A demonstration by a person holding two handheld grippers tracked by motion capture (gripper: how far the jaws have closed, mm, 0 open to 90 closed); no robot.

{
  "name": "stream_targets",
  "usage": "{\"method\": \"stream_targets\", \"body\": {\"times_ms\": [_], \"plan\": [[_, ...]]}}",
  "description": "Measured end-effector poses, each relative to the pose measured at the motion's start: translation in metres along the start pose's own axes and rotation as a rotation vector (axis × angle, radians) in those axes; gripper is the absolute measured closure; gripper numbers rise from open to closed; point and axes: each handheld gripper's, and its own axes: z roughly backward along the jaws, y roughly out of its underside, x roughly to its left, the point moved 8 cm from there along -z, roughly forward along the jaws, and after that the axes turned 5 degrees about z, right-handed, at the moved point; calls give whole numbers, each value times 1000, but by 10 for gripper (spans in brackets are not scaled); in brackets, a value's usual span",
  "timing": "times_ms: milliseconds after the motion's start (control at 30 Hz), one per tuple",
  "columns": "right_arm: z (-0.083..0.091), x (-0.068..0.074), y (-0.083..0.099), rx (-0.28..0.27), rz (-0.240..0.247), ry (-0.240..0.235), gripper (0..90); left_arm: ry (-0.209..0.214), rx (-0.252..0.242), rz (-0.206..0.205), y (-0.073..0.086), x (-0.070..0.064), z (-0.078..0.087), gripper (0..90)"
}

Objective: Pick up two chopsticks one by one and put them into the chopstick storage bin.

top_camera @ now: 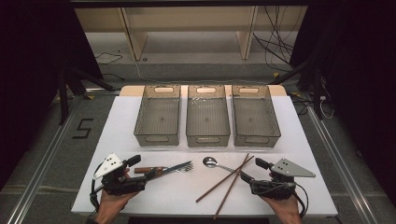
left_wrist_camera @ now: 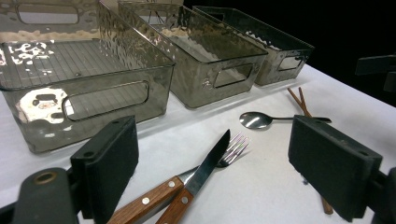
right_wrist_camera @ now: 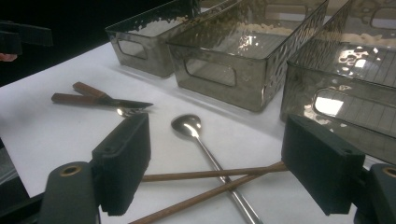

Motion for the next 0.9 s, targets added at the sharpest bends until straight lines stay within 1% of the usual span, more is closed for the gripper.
{"method": "stream_targets", "body": {"times_ms": [333,500,700,733,800,833,900], "plan": [[-1,1,0,15,16,-4,248,-2,2,-1,0,0,0,157],[-2,3,1,32,29,-11,250,-3,9,-6,1,0,0,157],[-5,6,2,52,46,-30,252,-3,13,-6,1,1,-1,157],[-6,9,1,60,55,-48,253,-3,14,-6,2,1,-1,157],[-6,10,1,69,61,-55,253,-3,14,-4,2,1,-1,157],[-8,12,0,87,85,-71,255,-4,15,-5,2,1,-1,157],[-8,13,-1,96,94,-75,256,-4,15,-5,2,1,-1,157]]}}
